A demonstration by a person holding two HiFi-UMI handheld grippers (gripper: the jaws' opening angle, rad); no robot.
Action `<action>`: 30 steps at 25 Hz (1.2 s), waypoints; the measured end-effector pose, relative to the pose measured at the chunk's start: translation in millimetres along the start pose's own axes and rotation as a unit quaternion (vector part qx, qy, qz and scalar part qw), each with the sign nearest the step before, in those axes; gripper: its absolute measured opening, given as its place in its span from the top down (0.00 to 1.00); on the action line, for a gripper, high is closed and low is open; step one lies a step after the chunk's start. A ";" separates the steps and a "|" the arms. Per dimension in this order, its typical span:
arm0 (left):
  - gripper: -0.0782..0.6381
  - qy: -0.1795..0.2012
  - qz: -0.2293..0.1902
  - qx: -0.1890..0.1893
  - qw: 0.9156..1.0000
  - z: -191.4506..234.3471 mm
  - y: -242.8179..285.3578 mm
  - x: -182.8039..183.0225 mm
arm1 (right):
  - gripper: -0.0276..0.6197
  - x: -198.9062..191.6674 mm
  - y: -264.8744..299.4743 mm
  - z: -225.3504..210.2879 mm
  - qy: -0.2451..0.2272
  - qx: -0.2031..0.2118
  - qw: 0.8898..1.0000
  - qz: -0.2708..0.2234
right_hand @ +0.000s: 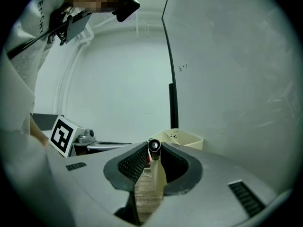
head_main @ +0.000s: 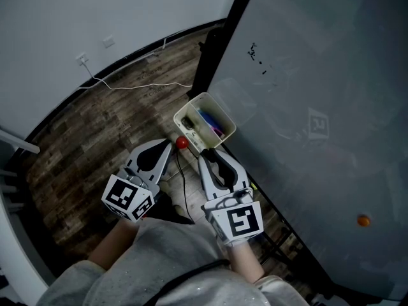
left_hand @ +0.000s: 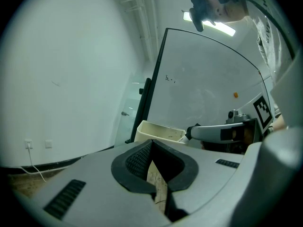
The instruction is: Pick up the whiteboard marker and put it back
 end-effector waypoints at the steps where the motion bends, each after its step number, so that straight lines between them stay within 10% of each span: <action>1: 0.87 0.000 0.000 0.000 1.000 -0.5 -0.5 0.2 | 0.83 -0.2 -0.5 0.2 0.000 0.000 1.000 0.001; 30: 0.87 0.005 -0.011 -0.011 1.000 -37.0 -26.1 4.0 | 0.83 -13.0 -38.0 9.8 0.032 -0.005 0.999 0.037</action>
Point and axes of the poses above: the fingertips, and each gripper's own axes: y forward along the fingers, z to its left, x out of its top, the point moved 10 cm from there along -y, backward along the fingers, and after that the axes turned 5 degrees about y, right-handed, at the moved point
